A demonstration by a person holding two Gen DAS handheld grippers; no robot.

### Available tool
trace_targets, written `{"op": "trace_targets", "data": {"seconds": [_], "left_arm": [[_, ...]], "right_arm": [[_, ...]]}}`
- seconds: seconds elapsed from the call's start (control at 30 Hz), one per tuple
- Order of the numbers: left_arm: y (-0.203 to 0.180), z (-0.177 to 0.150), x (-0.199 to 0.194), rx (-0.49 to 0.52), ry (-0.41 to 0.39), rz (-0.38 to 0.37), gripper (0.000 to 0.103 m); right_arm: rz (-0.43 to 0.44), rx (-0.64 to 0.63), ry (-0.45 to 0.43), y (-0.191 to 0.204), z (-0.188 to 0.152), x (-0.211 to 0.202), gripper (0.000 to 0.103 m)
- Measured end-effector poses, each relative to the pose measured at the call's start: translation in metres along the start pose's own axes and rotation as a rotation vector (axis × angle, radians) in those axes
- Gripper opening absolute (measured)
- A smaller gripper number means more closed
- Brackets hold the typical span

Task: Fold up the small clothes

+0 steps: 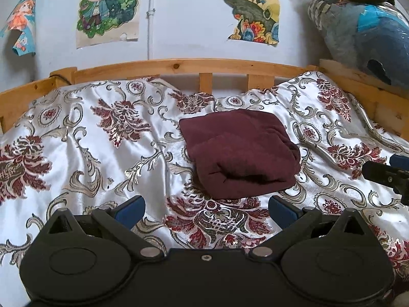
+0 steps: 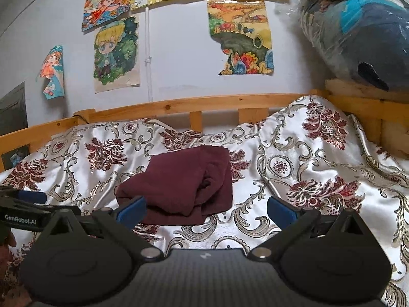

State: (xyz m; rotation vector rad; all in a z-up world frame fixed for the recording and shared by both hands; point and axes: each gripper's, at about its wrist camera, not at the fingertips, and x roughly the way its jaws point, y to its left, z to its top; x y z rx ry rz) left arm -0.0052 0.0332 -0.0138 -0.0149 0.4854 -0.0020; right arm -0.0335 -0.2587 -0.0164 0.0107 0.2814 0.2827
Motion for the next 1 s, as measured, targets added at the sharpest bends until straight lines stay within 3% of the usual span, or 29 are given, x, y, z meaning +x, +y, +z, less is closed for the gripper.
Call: {"op": "trace_targets", "data": {"seconds": [1.0], "left_arm": [[-0.001,-0.0019,-0.0007,-0.028,0.015,-0.02,0.102]], "right_arm": [[-0.023,0.023,0.013,-0.0046,-0.0023,0.0048,0.103]]}}
